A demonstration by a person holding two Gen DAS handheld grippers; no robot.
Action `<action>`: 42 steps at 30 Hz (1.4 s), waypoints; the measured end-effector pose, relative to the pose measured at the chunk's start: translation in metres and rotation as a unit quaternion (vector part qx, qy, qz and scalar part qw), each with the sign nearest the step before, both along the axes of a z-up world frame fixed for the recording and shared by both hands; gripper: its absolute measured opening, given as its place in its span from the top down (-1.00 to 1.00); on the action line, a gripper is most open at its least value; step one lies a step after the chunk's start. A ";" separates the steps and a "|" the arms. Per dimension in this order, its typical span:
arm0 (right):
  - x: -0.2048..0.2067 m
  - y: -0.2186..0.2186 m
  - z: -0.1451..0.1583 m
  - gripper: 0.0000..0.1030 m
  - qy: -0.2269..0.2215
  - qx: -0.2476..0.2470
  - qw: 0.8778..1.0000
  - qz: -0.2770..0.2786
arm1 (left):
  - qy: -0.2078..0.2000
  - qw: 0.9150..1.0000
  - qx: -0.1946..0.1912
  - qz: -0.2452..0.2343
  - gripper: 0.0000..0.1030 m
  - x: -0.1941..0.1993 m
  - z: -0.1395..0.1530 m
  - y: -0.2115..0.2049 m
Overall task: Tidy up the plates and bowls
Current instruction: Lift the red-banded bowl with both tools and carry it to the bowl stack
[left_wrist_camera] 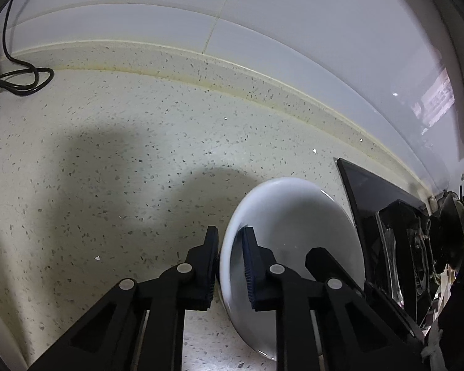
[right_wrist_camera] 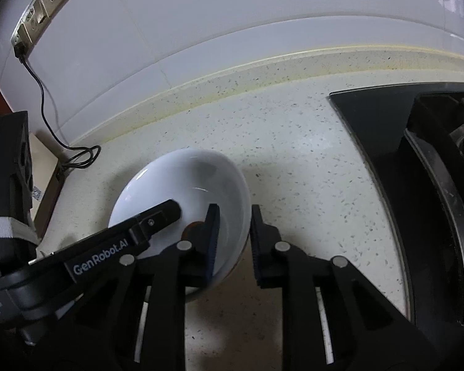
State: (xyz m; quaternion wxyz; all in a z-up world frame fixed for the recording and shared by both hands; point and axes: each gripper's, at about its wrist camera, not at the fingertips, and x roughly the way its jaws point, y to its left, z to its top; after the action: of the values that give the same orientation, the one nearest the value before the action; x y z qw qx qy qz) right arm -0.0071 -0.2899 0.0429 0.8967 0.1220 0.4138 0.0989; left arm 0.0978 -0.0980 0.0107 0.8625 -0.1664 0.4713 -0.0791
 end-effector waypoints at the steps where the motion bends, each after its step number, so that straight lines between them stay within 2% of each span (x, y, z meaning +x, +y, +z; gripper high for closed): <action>1: 0.000 -0.001 0.000 0.58 0.000 0.002 1.000 0.000 | -0.002 1.000 0.001 0.002 0.67 0.000 0.000 -0.001; 7: 0.002 -0.006 -0.002 0.61 0.006 0.019 1.000 -0.010 | -0.019 1.000 0.004 0.008 0.67 -0.006 0.005 -0.005; 12: 0.004 -0.009 -0.005 0.64 0.018 0.056 0.998 -0.002 | -0.032 0.999 0.006 0.024 0.68 -0.014 0.013 0.001; 19: -0.008 0.003 0.010 0.66 -0.007 0.069 0.997 0.023 | -0.073 0.996 0.023 0.049 0.68 -0.040 0.034 0.016; 28: -0.030 0.025 0.030 0.68 -0.053 0.092 0.992 0.074 | -0.138 0.984 0.047 0.100 0.68 -0.083 0.059 0.037; 35: -0.039 0.039 0.036 0.68 -0.072 0.096 0.988 0.098 | -0.159 0.979 0.034 0.122 0.67 -0.099 0.066 0.050; 42: -0.054 0.050 0.047 0.68 -0.109 0.101 0.982 0.115 | -0.202 0.968 0.040 0.143 0.67 -0.119 0.079 0.057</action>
State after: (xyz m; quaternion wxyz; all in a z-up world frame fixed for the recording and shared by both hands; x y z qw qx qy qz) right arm -0.0614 -0.2403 0.0903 0.9022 0.1520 0.3129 0.2550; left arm -0.0215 -0.0411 0.0894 0.9482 -0.1775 0.2617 0.0318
